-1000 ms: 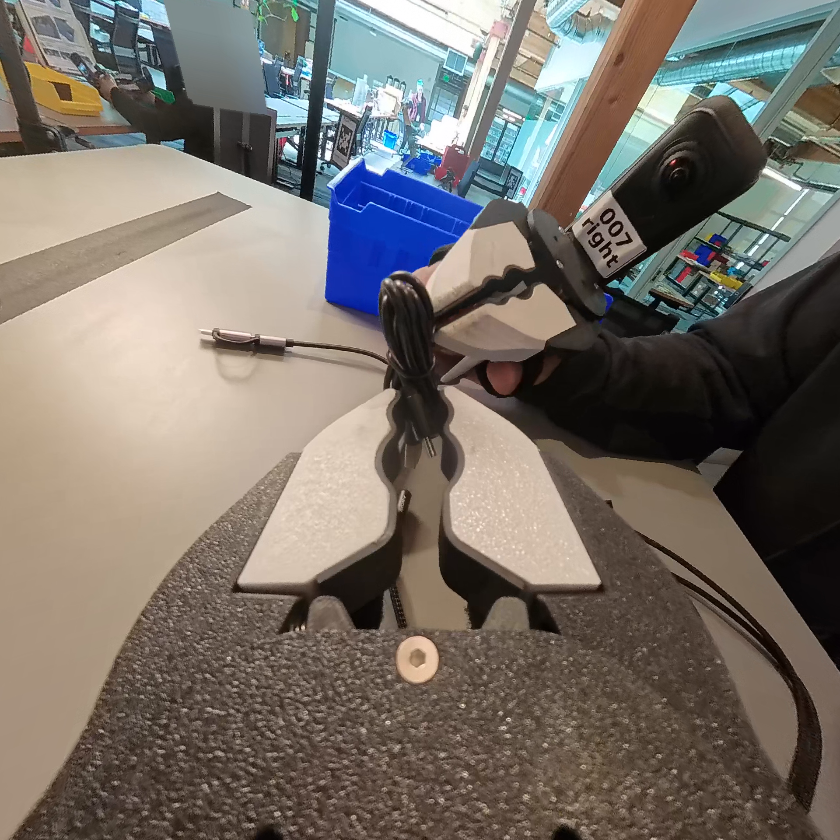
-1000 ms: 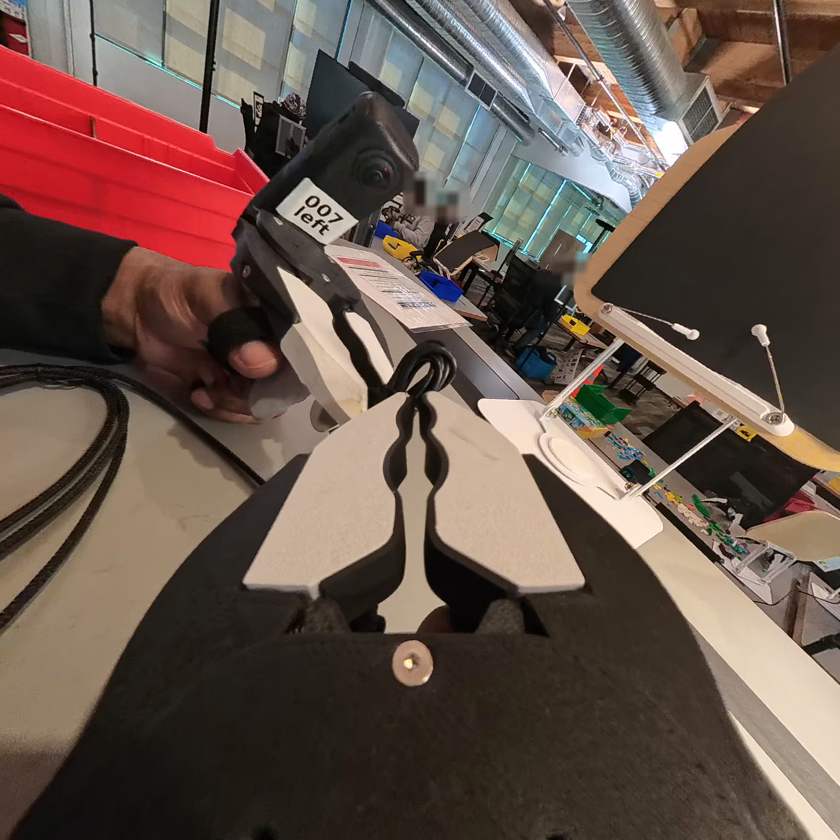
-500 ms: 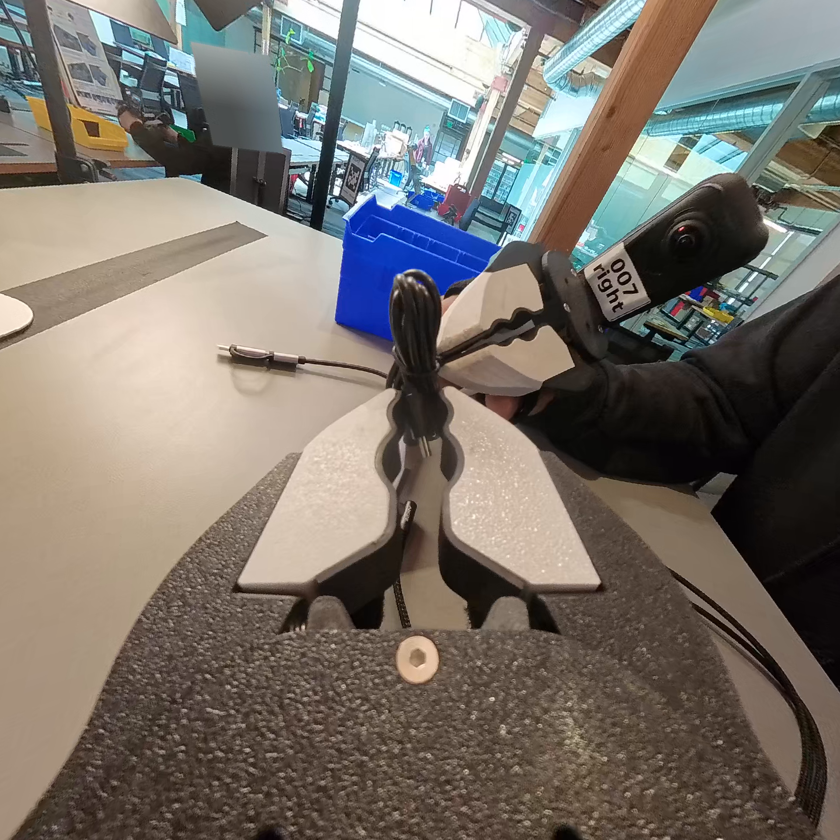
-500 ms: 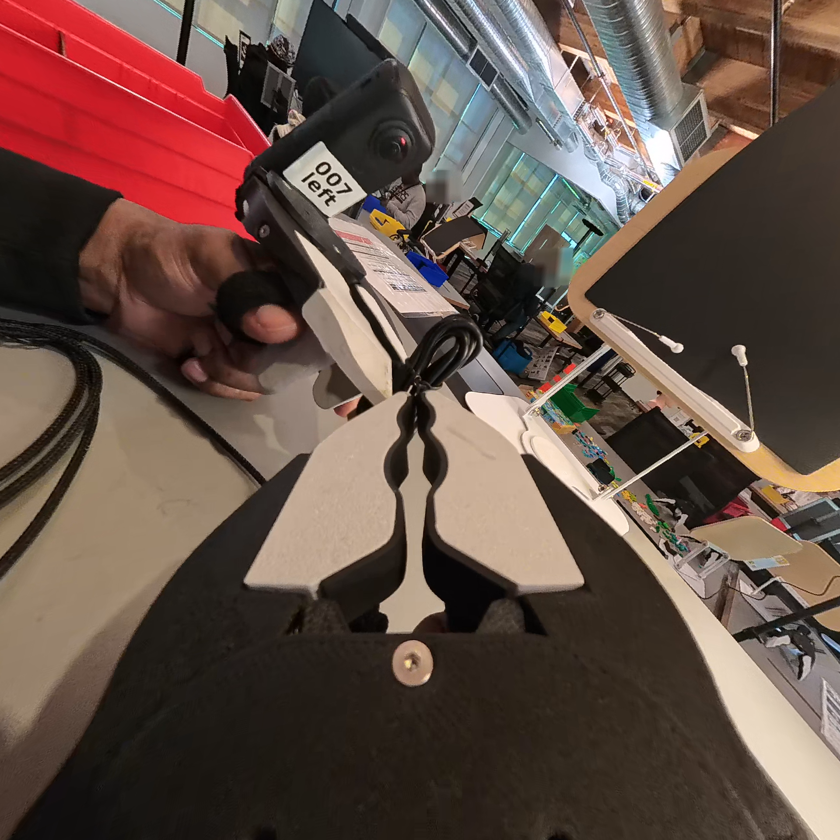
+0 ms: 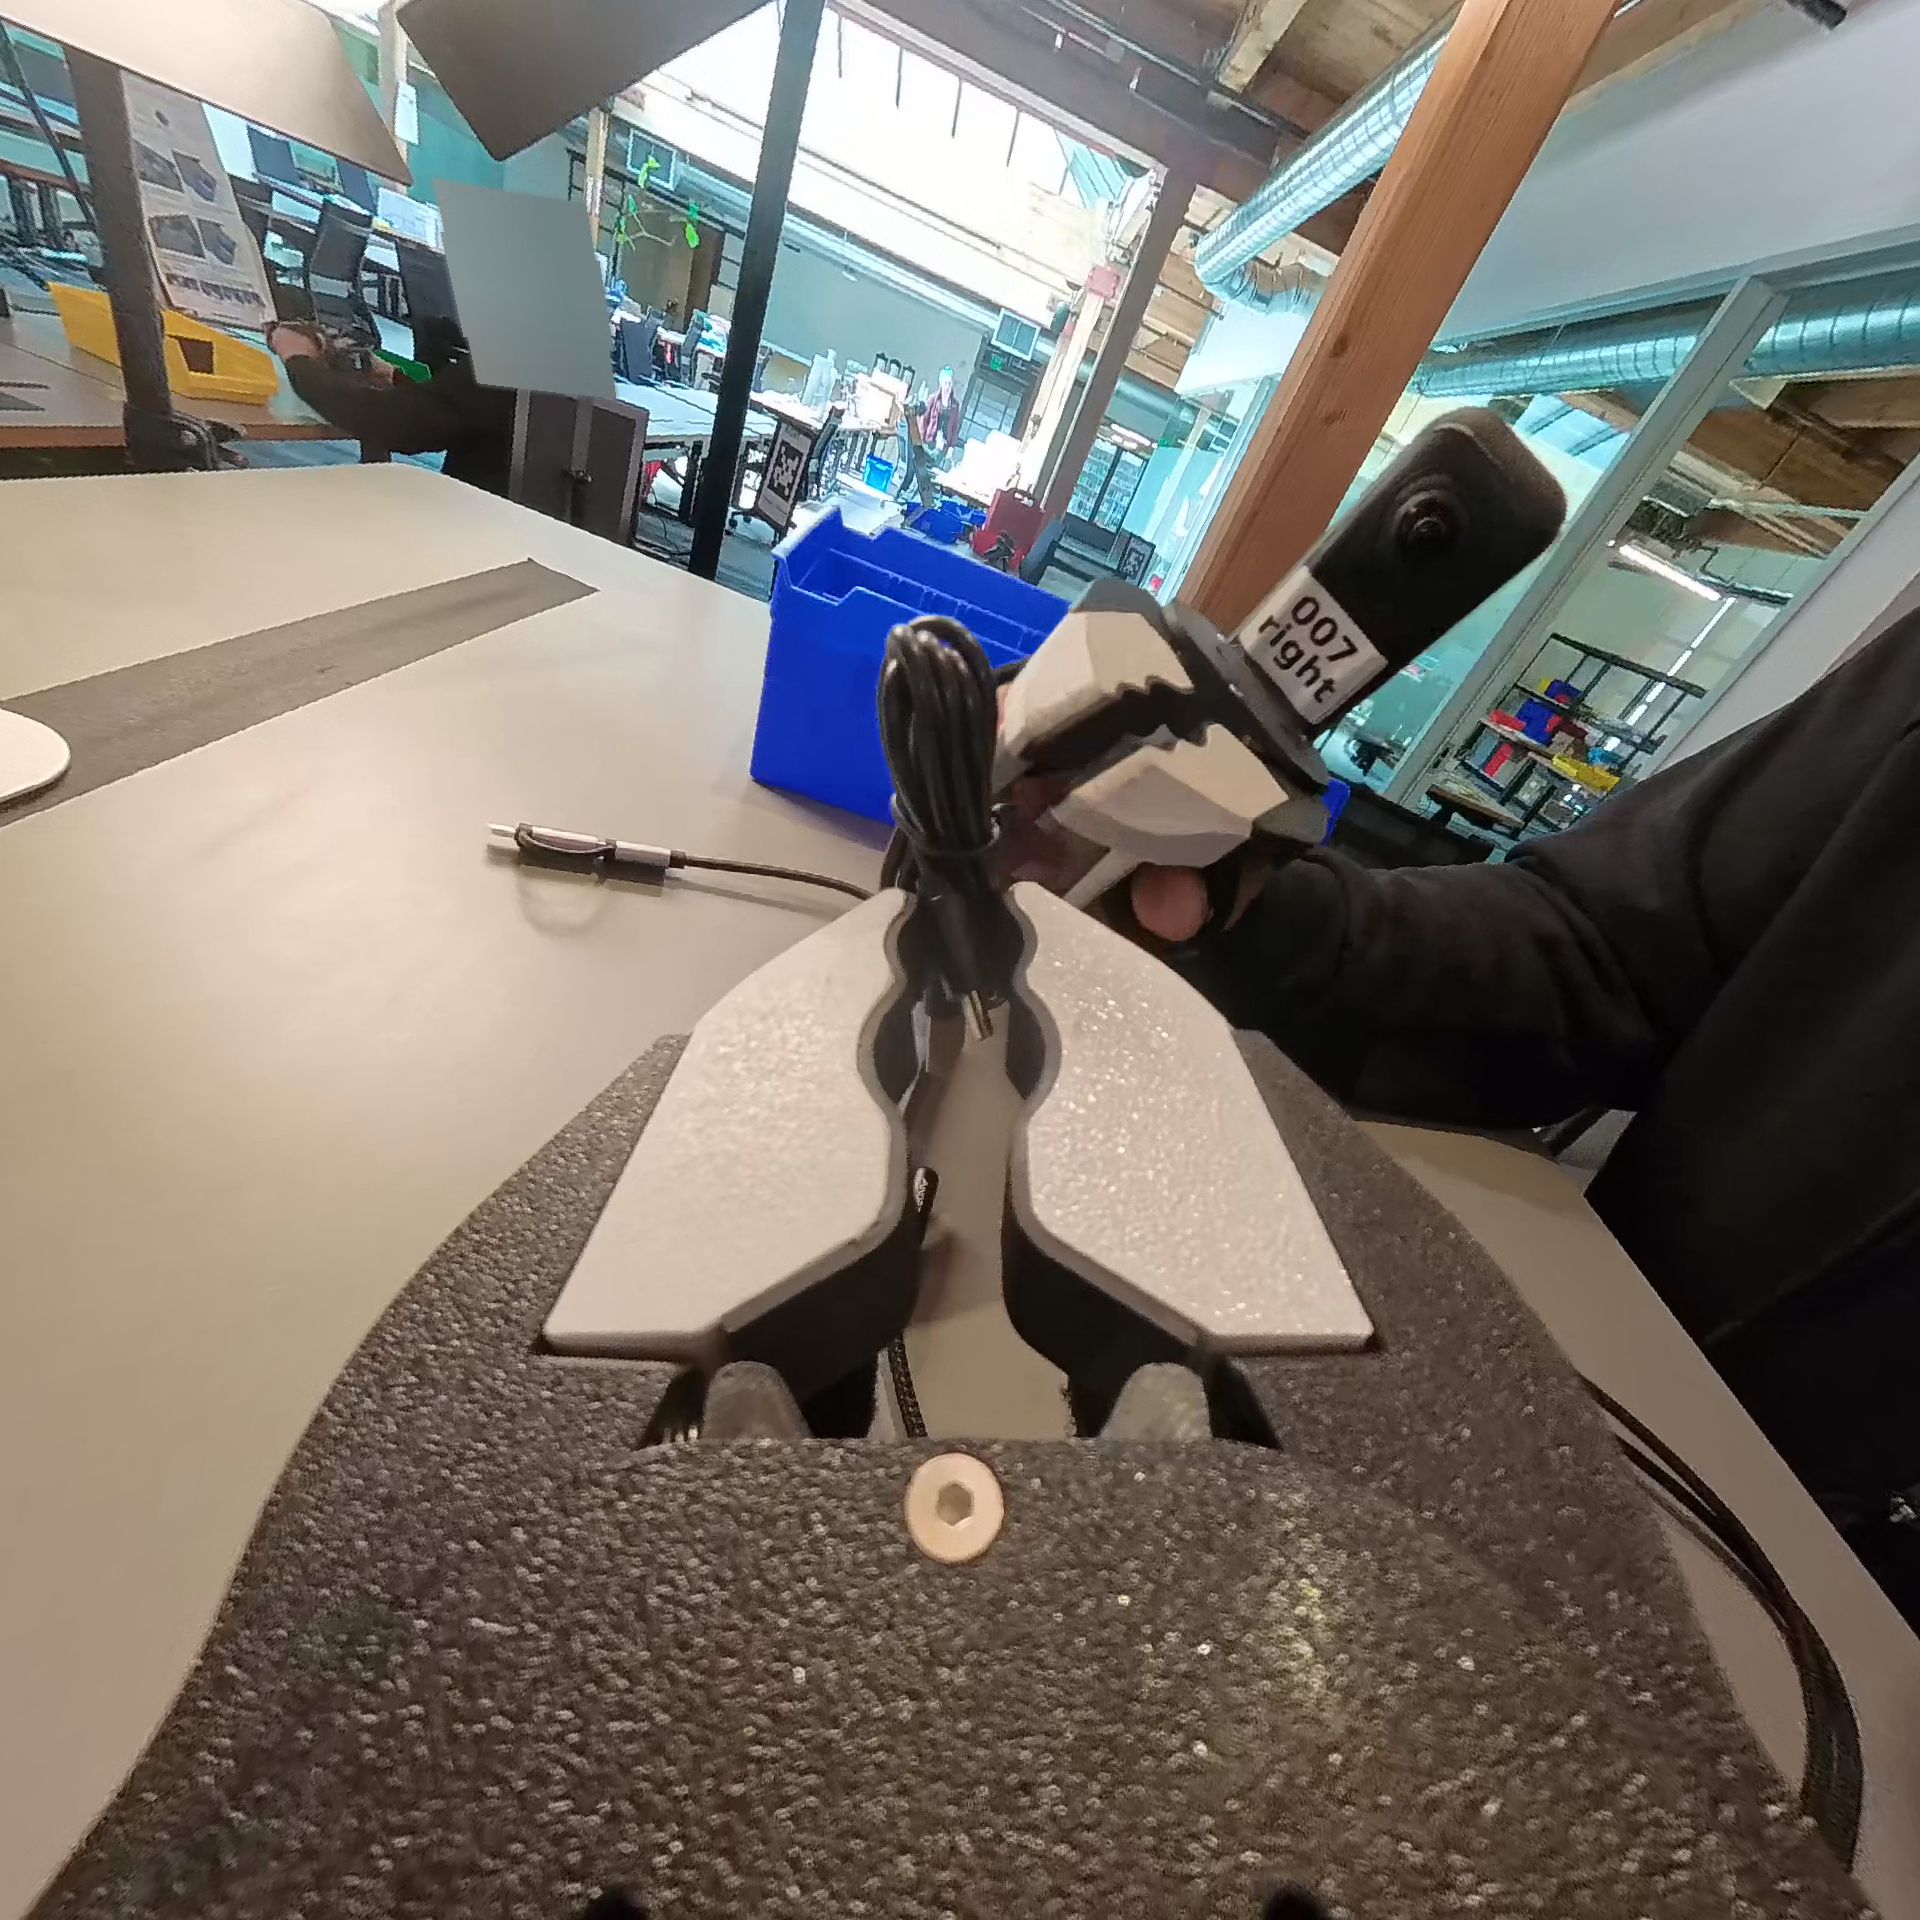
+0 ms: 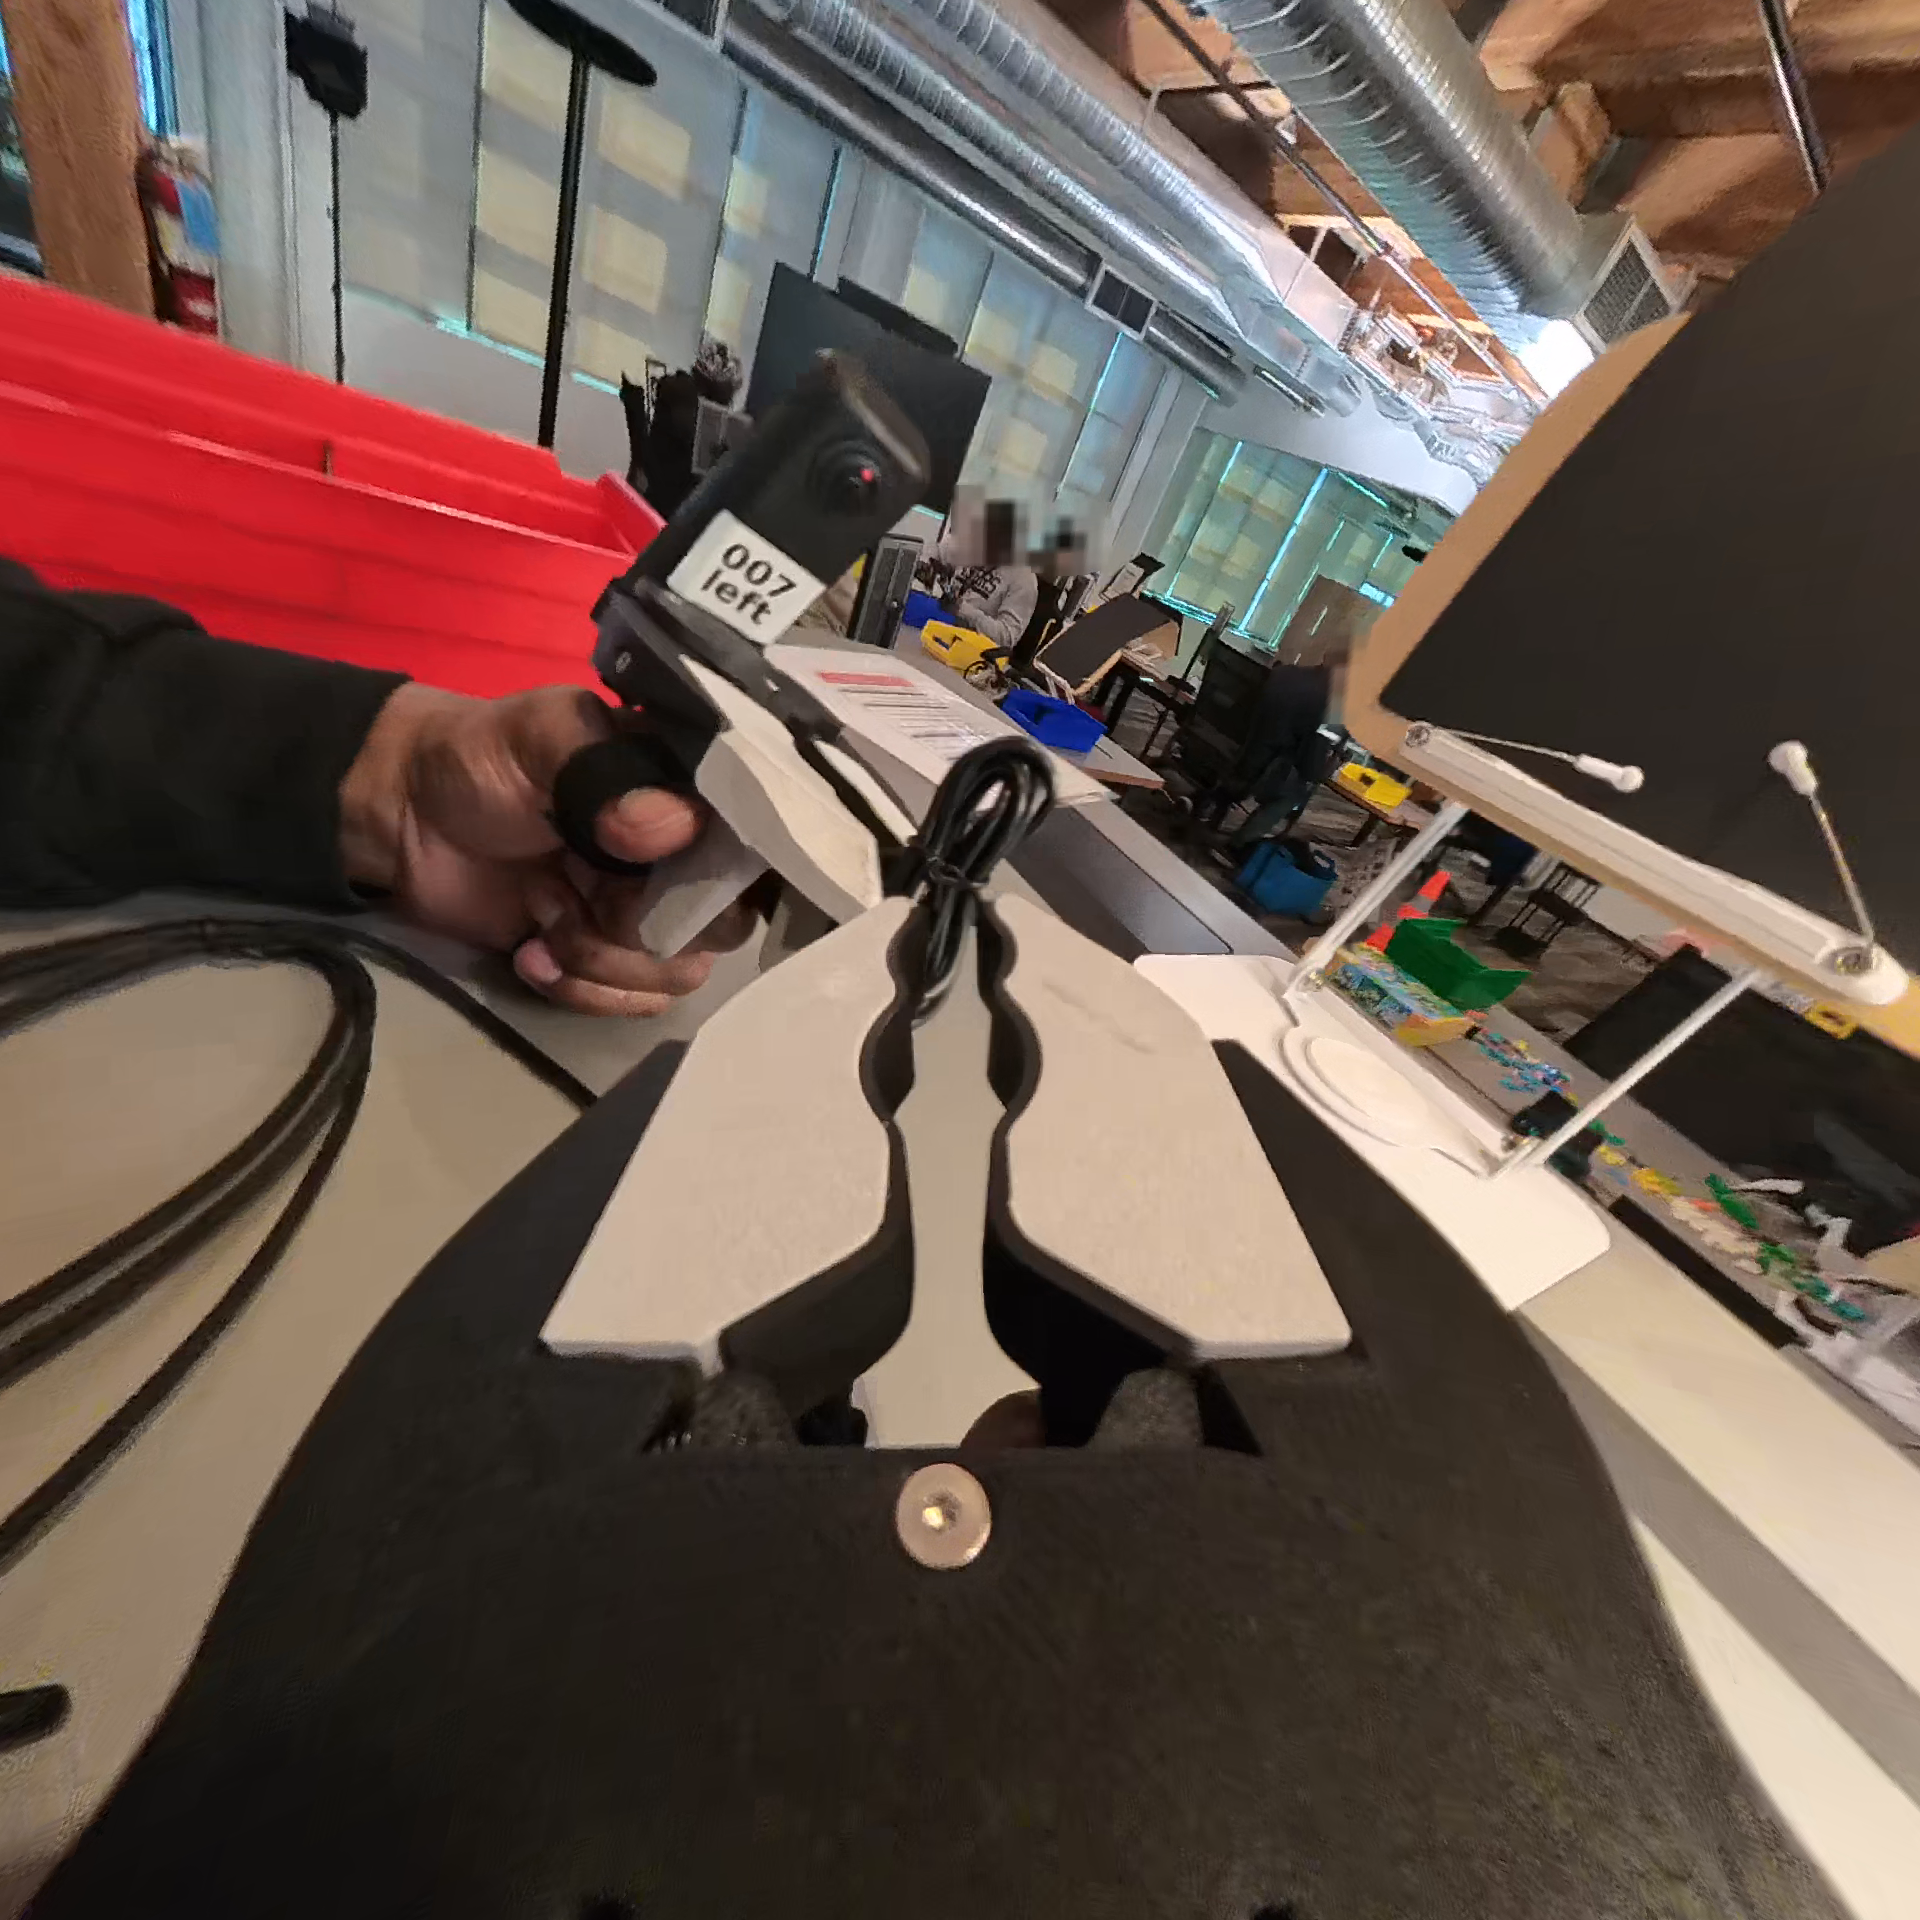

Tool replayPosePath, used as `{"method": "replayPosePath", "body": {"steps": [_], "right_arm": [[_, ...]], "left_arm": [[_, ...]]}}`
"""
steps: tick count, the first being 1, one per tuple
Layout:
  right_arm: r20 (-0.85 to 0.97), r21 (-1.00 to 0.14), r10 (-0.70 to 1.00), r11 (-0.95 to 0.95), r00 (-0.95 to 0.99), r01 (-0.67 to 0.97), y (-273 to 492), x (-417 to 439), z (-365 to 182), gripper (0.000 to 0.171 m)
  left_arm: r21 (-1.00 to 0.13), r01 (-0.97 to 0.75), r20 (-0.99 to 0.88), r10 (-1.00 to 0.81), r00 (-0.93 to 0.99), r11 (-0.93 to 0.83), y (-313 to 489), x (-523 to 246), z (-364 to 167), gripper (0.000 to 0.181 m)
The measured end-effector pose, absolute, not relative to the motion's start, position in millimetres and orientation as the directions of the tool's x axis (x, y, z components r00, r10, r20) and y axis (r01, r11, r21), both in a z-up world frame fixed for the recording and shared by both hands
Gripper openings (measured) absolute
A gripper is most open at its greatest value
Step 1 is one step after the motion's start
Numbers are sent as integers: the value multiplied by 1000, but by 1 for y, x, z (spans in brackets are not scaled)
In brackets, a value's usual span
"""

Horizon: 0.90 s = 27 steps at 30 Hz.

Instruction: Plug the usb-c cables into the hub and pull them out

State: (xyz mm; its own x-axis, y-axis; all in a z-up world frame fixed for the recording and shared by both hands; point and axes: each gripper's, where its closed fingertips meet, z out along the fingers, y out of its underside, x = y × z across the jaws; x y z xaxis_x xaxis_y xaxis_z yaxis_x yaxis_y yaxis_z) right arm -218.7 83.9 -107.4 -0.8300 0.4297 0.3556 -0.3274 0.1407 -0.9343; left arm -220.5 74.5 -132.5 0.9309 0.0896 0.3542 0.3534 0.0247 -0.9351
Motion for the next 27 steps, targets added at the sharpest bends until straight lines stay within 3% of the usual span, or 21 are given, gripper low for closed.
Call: {"method": "replayPosePath", "body": {"steps": [6,13,20,27], "right_arm": [[69,-997,337,52,-939,-54,81,-222,-120,14],[-202,-979,172,-10,-964,203,81,-216,-126,11],[-386,-922,32,-51,-922,384,82,-209,-125,10],[-490,-871,6,-55,-872,488,83,-213,-127,9]], "left_arm": [[-949,314,313,79,947,-11,78,-215,-134,13],[-965,255,251,76,965,-60,79,-210,-138,13],[-970,221,215,73,974,-97,80,-207,-141,13],[-972,195,187,68,980,-131,79,-204,-145,13]]}}
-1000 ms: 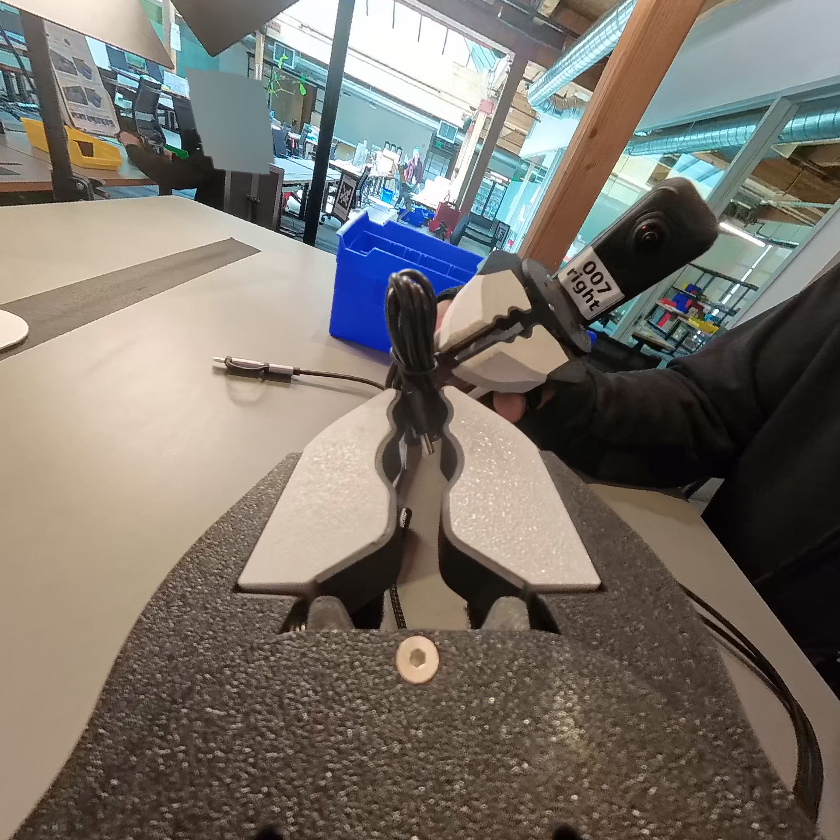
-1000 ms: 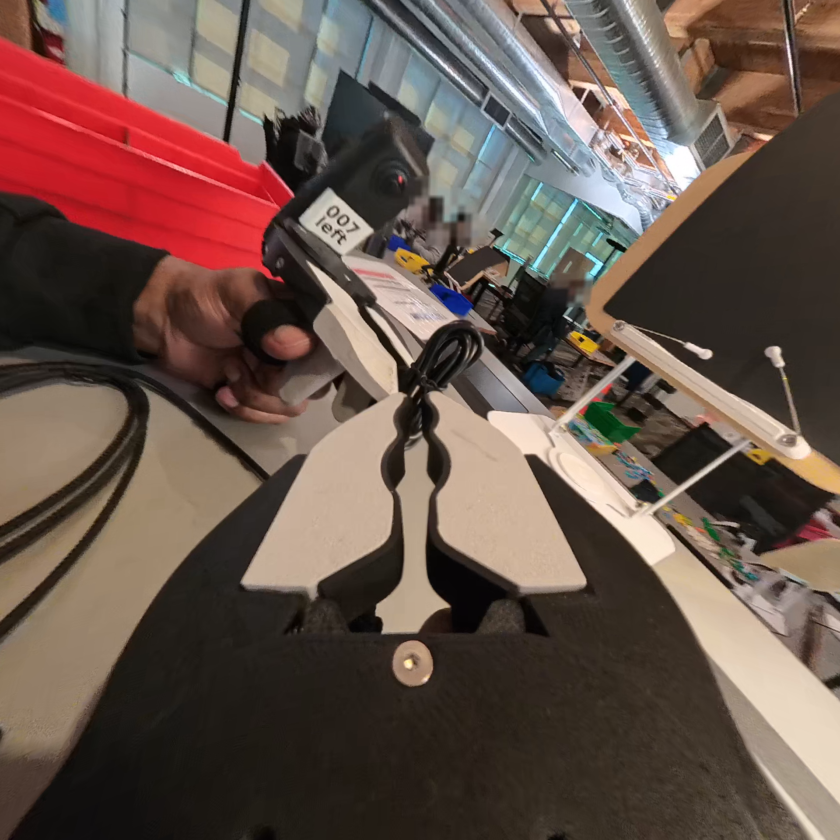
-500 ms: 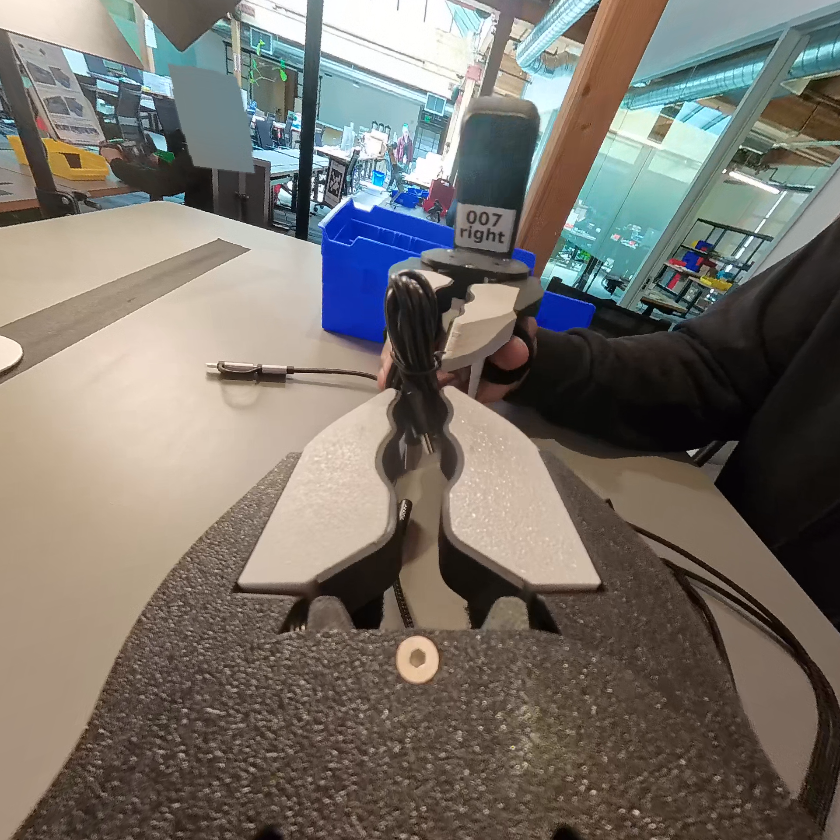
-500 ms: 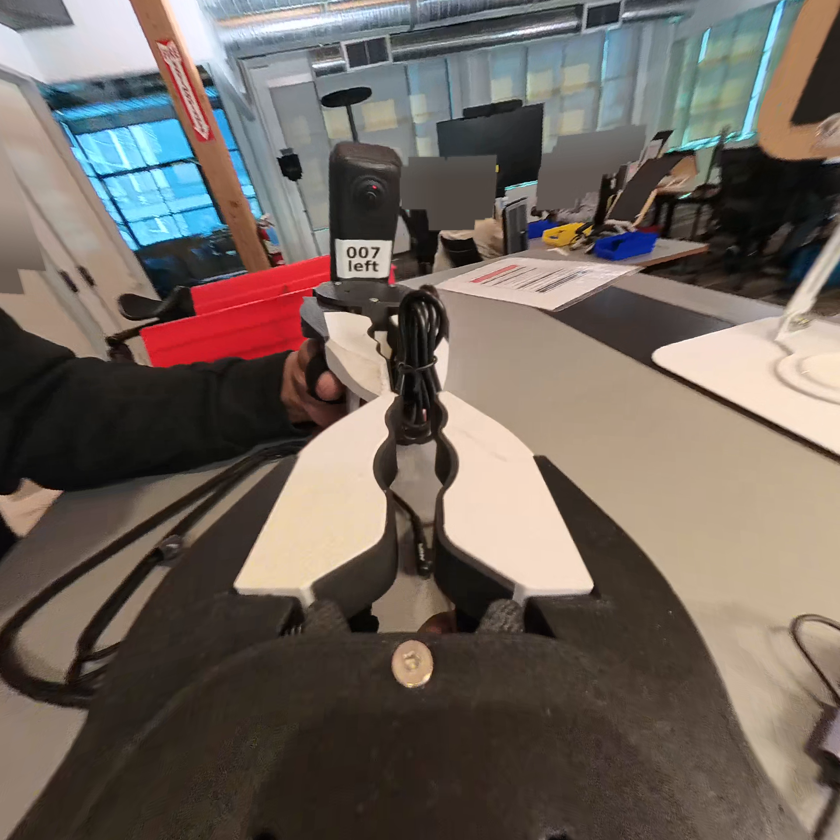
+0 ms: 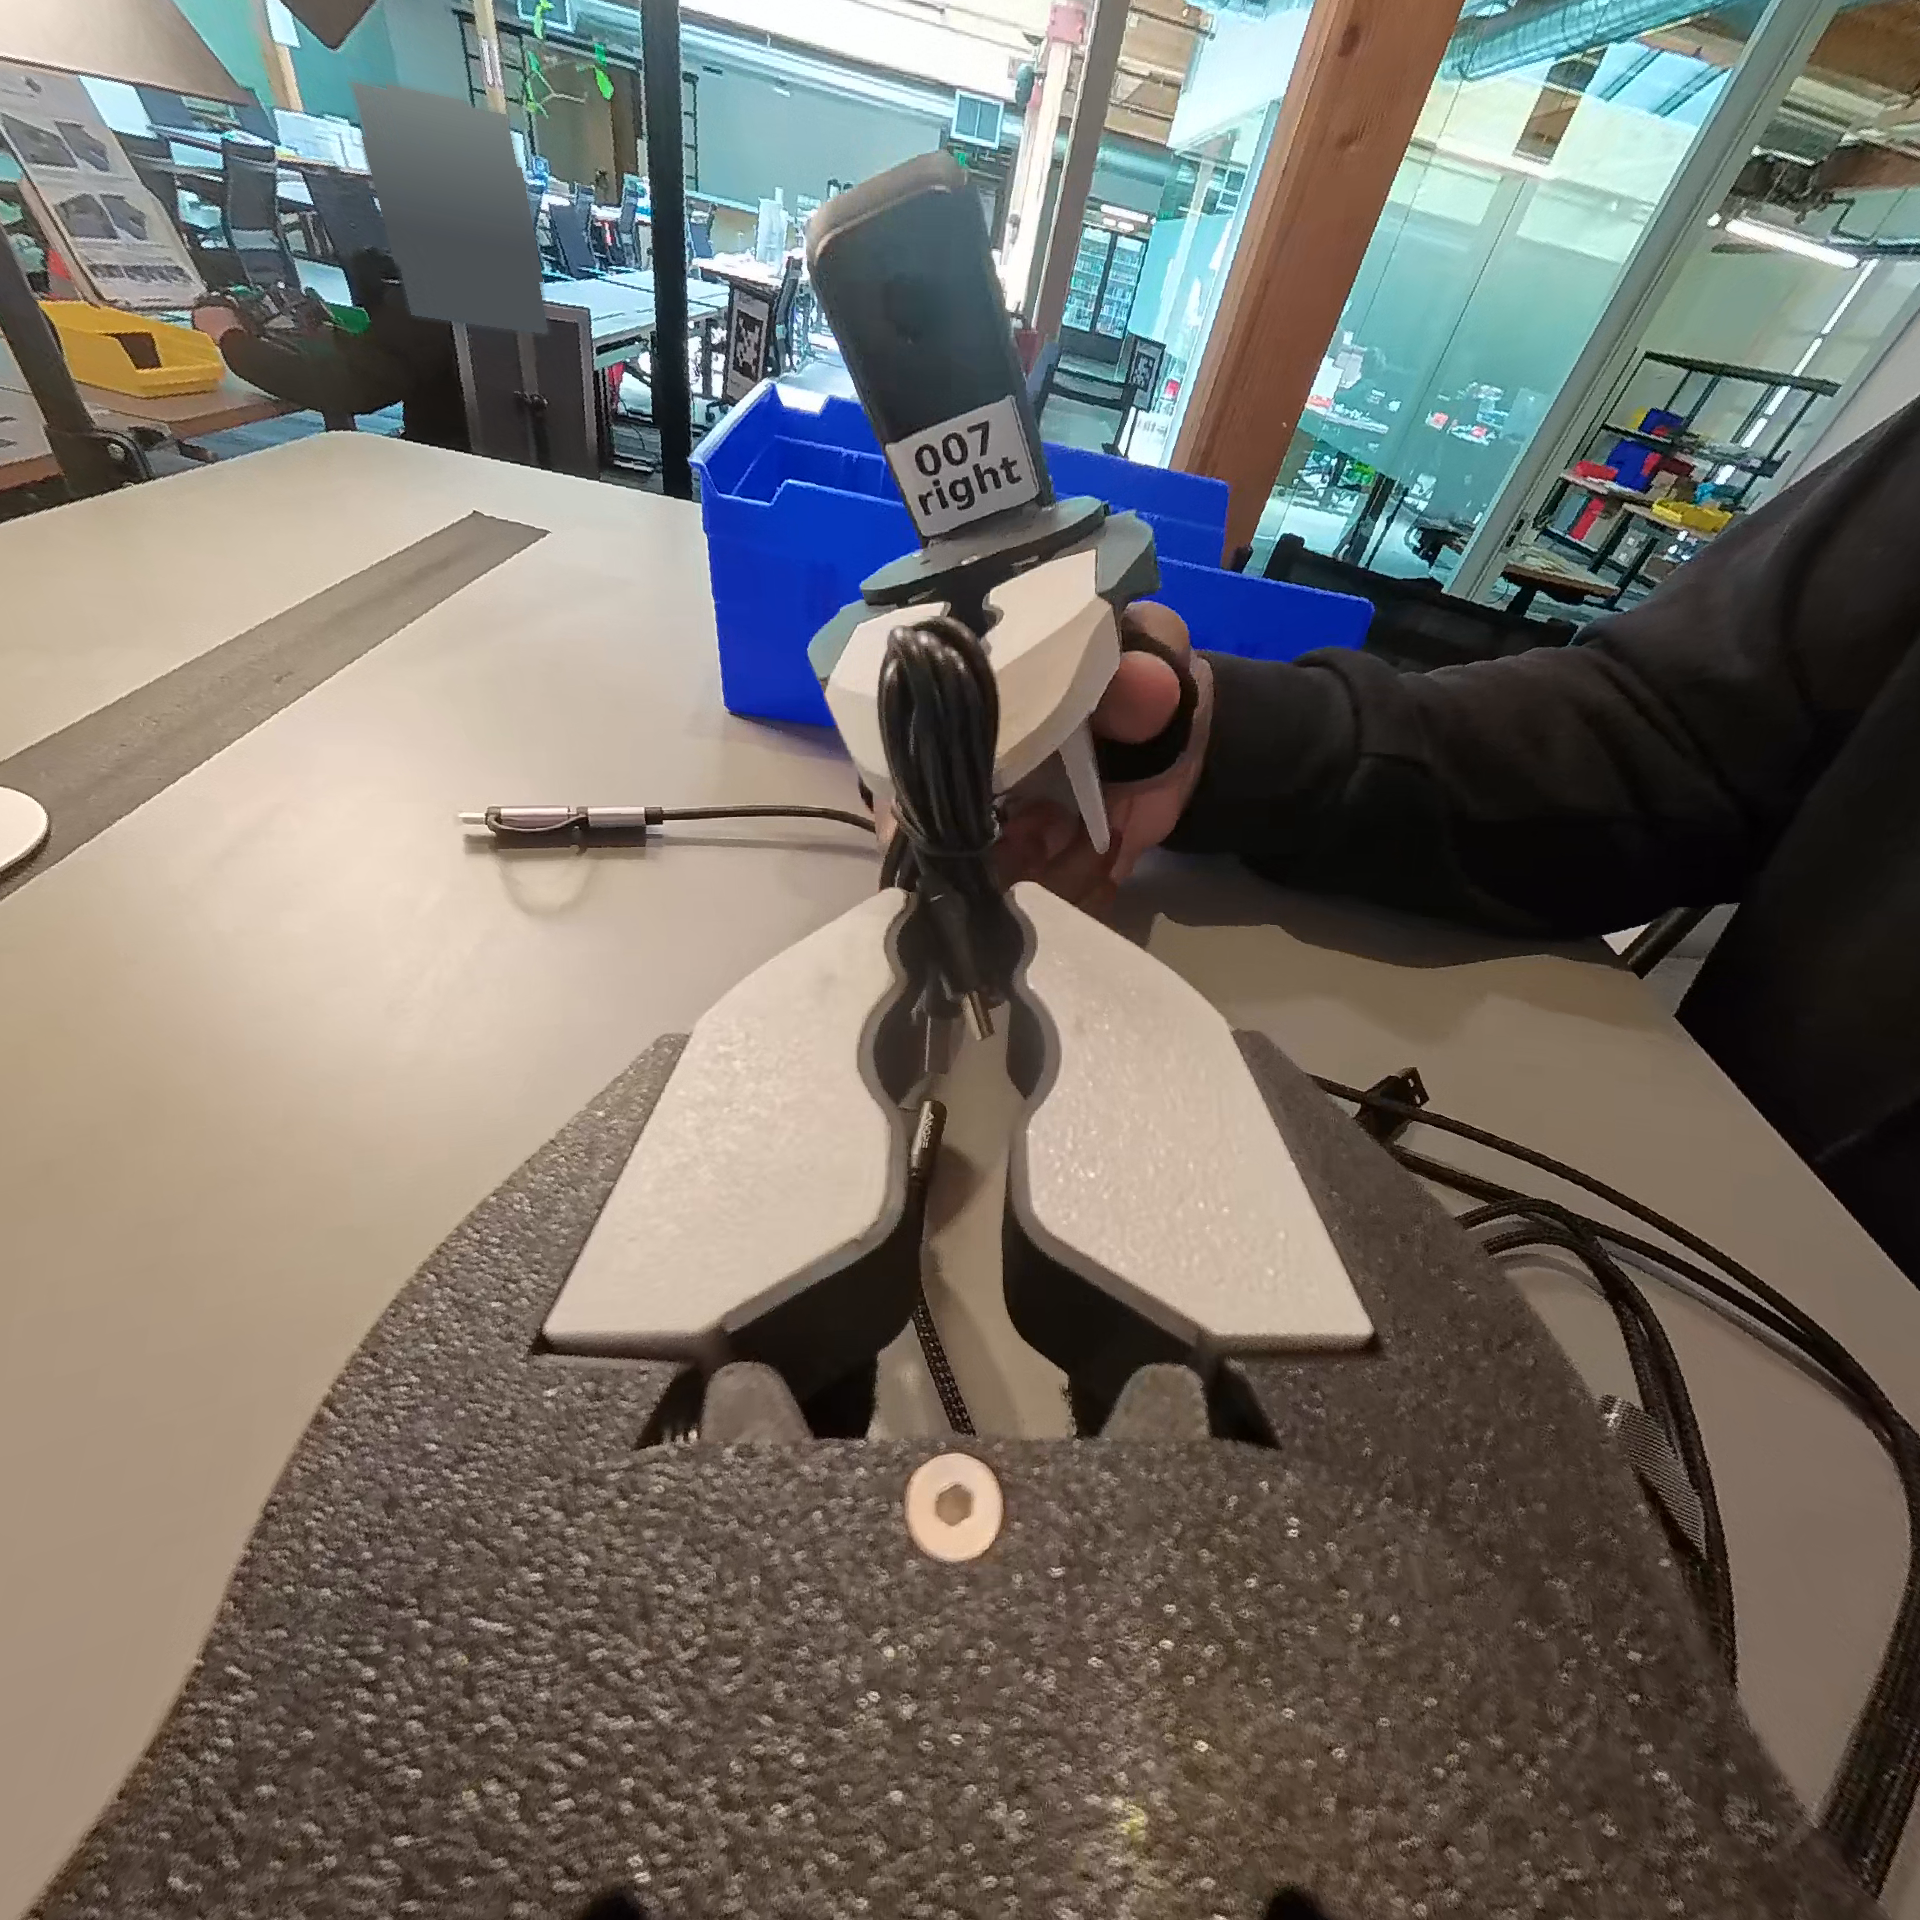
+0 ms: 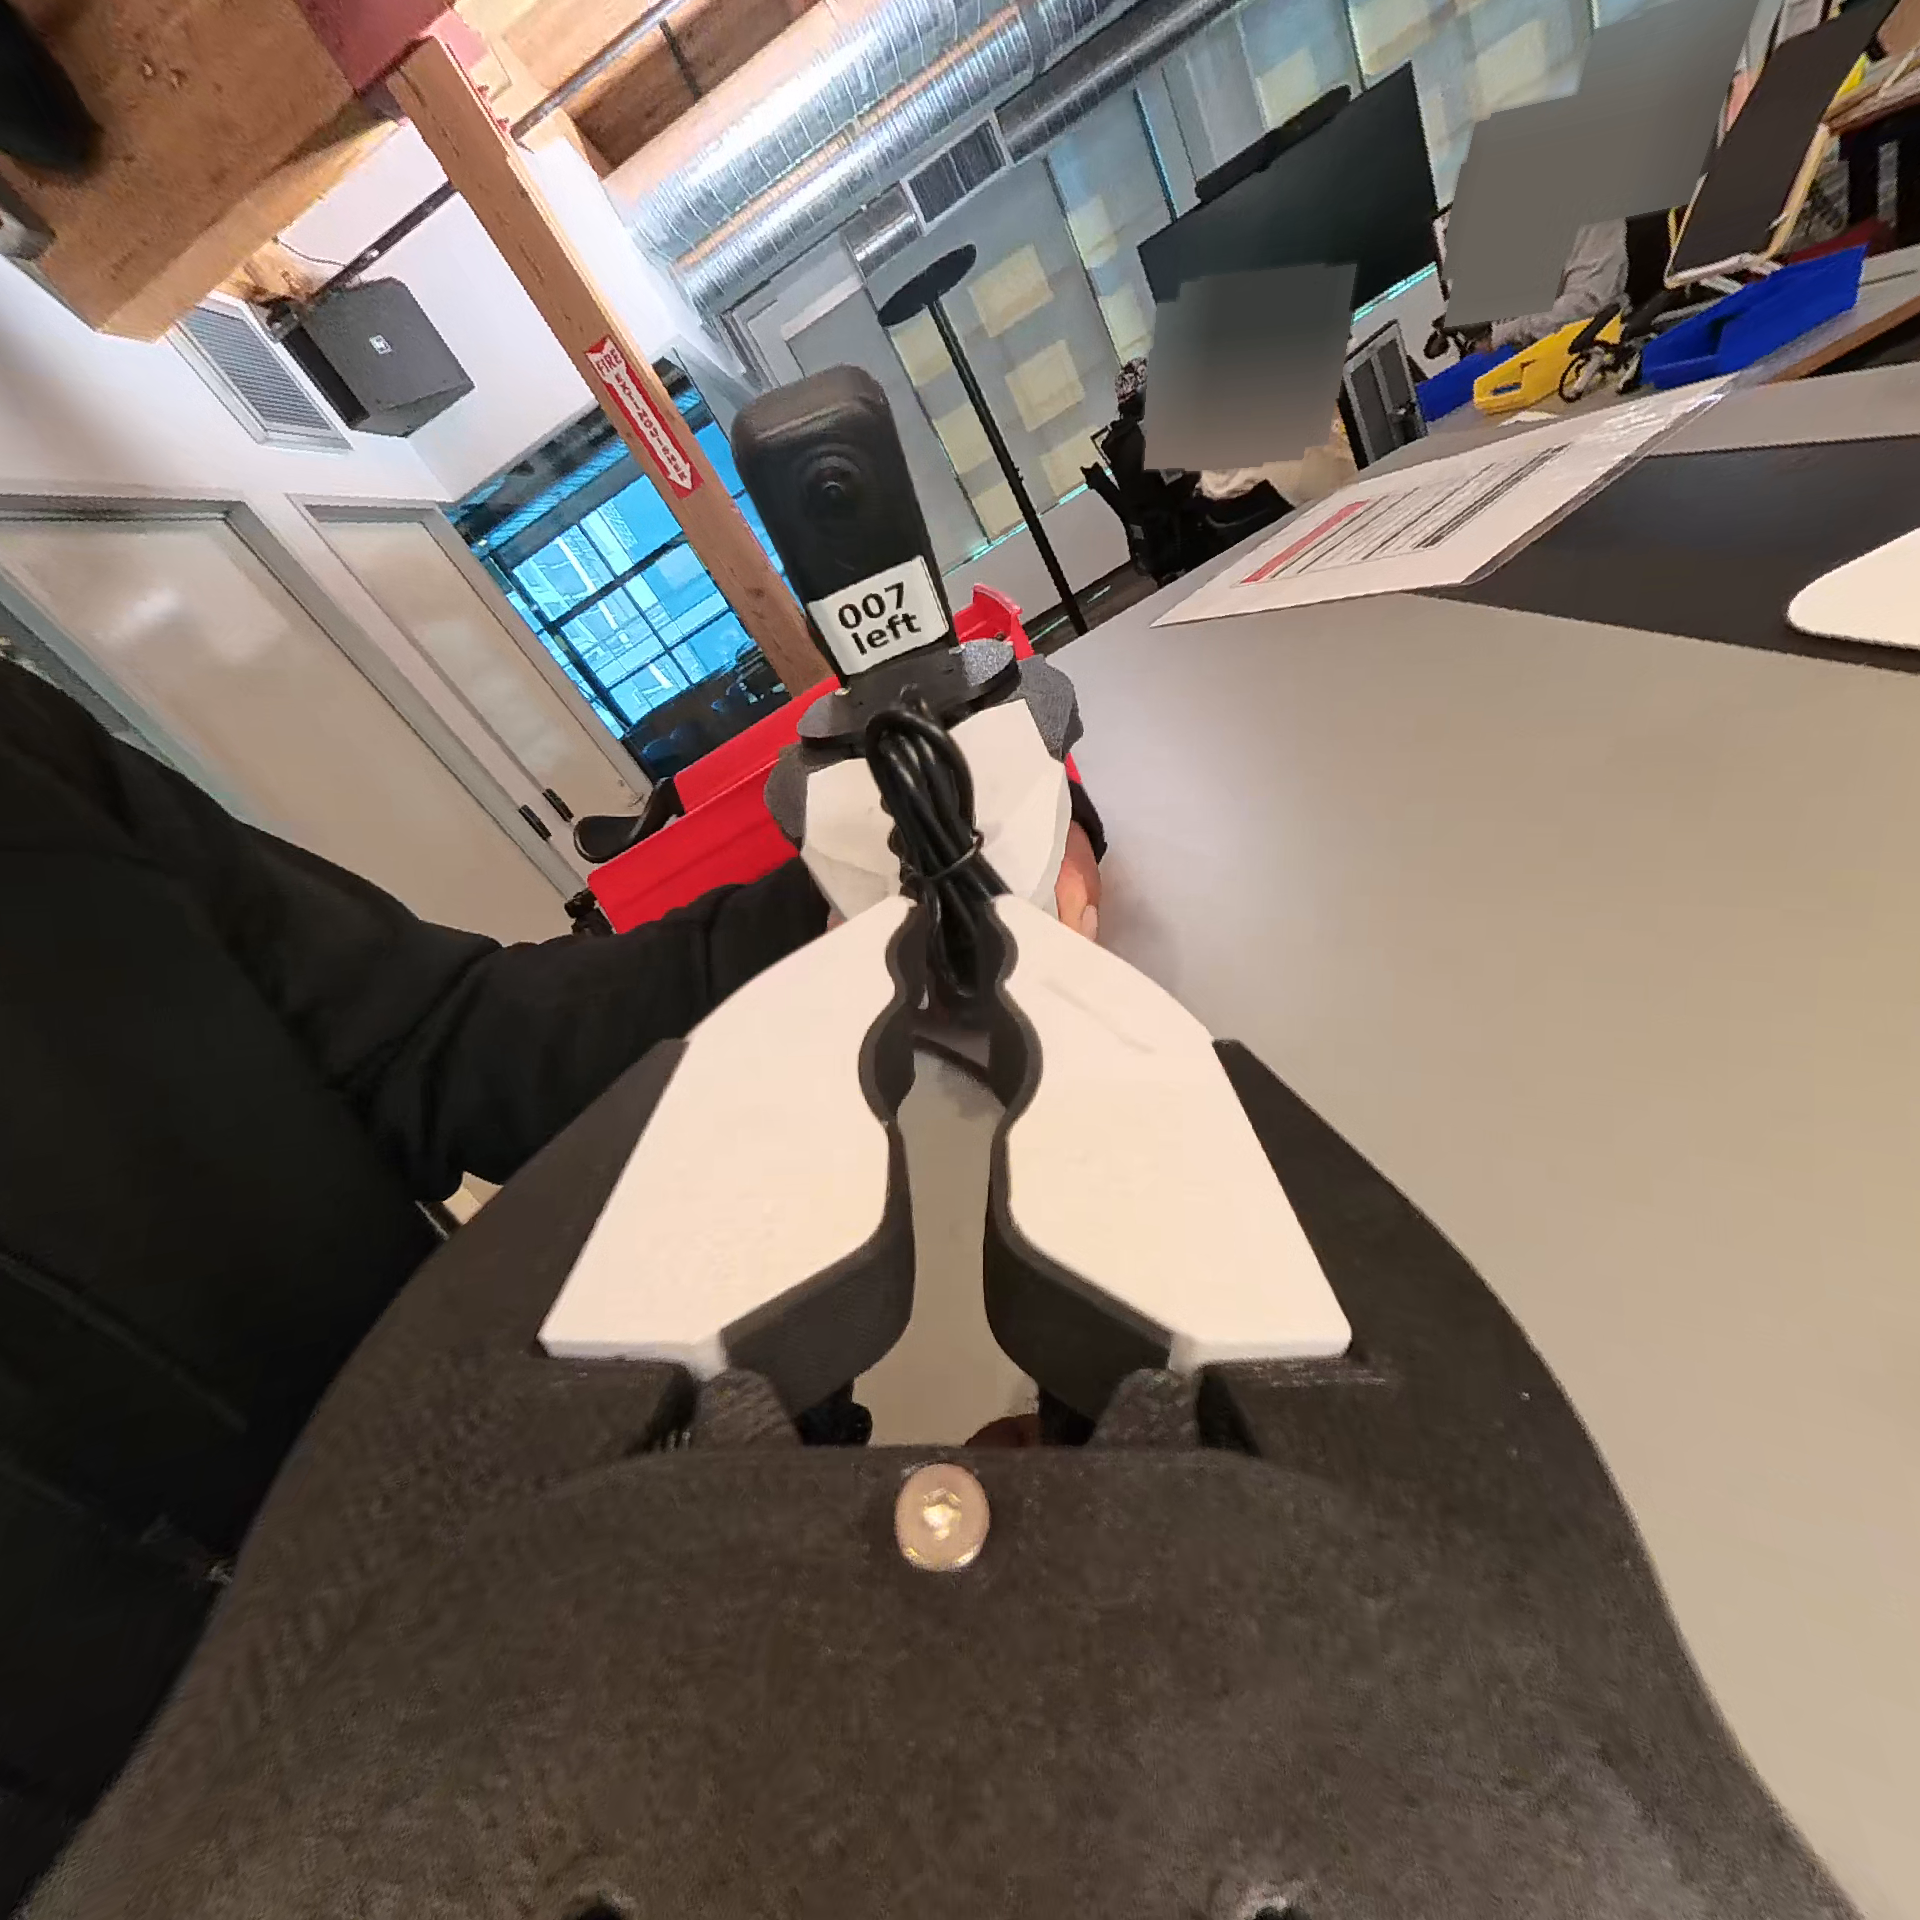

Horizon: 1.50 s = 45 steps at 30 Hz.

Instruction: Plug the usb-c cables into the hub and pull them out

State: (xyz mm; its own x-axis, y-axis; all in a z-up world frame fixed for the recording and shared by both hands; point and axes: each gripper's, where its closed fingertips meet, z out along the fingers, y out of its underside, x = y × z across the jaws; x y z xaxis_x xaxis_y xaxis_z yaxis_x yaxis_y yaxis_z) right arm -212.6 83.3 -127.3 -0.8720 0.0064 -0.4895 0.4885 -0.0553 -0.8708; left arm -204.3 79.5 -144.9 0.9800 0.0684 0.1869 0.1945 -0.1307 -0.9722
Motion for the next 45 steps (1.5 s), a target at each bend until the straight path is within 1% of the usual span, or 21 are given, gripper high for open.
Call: {"method": "replayPosePath", "body": {"steps": [2,5,7,14,18,24,29,34,38,41,45], "right_arm": [[-492,-870,7,-31,-870,492,81,-211,-130,9],[-486,-874,11,-24,-874,486,80,-210,-130,2],[-470,-882,30,-15,-882,470,80,-211,-131,1],[-263,-963,158,15,-952,269,82,-217,-128,0],[-153,-987,214,20,-965,161,83,-218,-123,0],[10,-999,268,44,-963,2,83,-216,-116,0],[163,-982,276,139,-947,-129,77,-209,-122,1],[260,-948,272,257,-927,-190,70,-210,-139,1],[266,-941,290,287,-919,-182,71,-215,-144,1],[295,-928,324,322,-899,-188,75,-223,-148,1],[328,-916,388,355,-861,-189,80,-234,-149,1]], "left_arm": [[-972,187,179,67,982,-145,81,-203,-147,13],[-971,185,176,70,982,-150,81,-203,-147,13],[-971,188,178,74,981,-151,81,-204,-148,13],[-964,207,191,107,976,-169,80,-209,-151,13],[-958,215,194,127,973,-188,81,-212,-154,13],[-951,232,203,153,967,-203,81,-215,-158,13],[-949,256,223,182,958,-182,79,-221,-157,13],[-950,288,261,197,945,-124,73,-227,-151,13],[-952,291,269,188,944,-99,71,-227,-148,13],[-953,297,287,144,947,-54,71,-224,-141,13],[-955,292,283,124,951,-55,71,-221,-140,13]]}}
